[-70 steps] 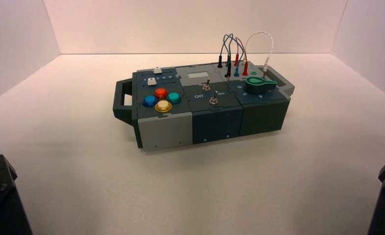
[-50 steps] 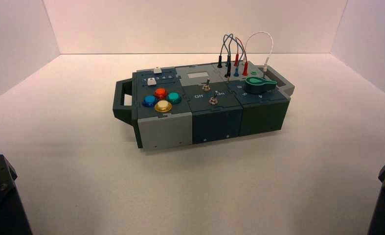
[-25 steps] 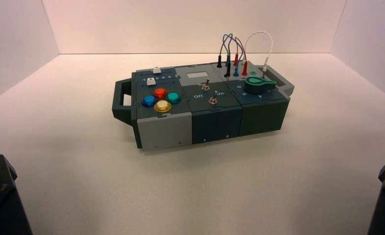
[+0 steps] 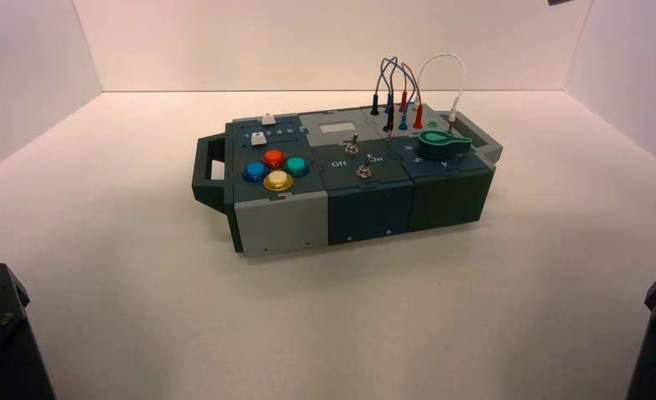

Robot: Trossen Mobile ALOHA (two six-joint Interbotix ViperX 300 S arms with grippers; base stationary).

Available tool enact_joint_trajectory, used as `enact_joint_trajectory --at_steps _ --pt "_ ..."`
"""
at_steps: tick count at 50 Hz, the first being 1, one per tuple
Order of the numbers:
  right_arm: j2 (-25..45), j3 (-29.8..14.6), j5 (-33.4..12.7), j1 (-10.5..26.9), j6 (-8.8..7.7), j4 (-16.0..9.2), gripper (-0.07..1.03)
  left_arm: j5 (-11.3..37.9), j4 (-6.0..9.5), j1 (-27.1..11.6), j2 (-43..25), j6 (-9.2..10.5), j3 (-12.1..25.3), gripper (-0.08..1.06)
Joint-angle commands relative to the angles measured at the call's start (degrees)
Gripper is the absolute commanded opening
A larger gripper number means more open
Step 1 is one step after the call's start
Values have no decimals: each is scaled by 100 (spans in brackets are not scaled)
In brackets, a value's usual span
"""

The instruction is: Rotate the box counterclockwise.

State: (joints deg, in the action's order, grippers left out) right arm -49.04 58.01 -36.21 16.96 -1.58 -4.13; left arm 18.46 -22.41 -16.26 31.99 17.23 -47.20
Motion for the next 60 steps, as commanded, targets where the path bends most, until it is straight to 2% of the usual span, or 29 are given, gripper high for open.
enact_joint_trajectory --at_steps 1,13,23,28,40,60 --pt "44 -255 -299 26 0 -105 -2 62 0 -185 -545 -9 545 -3" --pt "62 -325 -870 35 -44 -536 -2 132 0 -343 -1336 -9 1020 -3" --pt "290 -246 -1134 70 -70 -686 -2 475 0 -492 -2118 -9 1433 -3" --pt "519 -193 -1151 193 -70 -721 -2 615 0 -571 -2522 -9 1600 -3" --pt "1239 -176 -1063 738 -53 -1011 -2 668 0 -686 -3366 -18 1960 -3" --pt "1978 -114 -932 756 -44 -1090 -2 668 0 -817 -4351 -18 2391 -3"
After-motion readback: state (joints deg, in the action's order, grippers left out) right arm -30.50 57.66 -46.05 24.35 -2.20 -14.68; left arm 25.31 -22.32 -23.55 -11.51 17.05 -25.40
